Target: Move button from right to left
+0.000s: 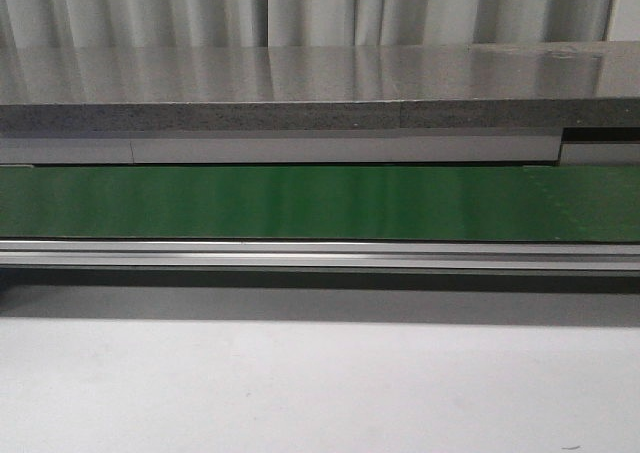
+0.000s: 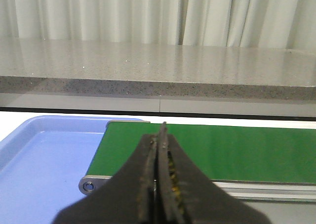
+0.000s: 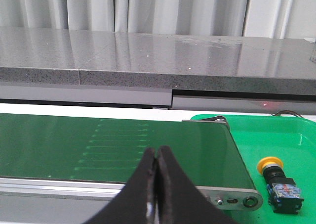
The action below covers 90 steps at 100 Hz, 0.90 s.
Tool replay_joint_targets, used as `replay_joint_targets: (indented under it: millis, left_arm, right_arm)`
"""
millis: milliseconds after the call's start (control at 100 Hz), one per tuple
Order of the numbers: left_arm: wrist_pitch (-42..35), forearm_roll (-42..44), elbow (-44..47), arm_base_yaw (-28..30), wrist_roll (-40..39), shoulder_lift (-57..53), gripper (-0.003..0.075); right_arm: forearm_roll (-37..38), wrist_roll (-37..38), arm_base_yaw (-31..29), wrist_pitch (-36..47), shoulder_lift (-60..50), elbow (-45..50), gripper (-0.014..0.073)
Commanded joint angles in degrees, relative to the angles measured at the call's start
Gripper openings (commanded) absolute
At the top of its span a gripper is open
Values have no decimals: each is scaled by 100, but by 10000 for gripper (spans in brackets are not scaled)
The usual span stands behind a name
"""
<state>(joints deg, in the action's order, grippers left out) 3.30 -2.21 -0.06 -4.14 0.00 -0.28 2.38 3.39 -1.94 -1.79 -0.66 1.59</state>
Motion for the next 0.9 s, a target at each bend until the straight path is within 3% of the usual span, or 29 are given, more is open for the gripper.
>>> replay_joint_targets:
  millis: [0, 390, 890]
  left_arm:
    - [-448, -44, 265, 14, -67, -176, -20]
    - [-448, -44, 265, 14, -67, -176, -20]
    - [-448, -44, 265, 14, -67, -176, -20]
  right_arm:
    - [48, -11, -24, 317, -67, -211, -67]
    - [59, -11, -24, -2315, 609, -2343, -67]
    - [68, -5, -24, -2682, 3588, -4320, -67]
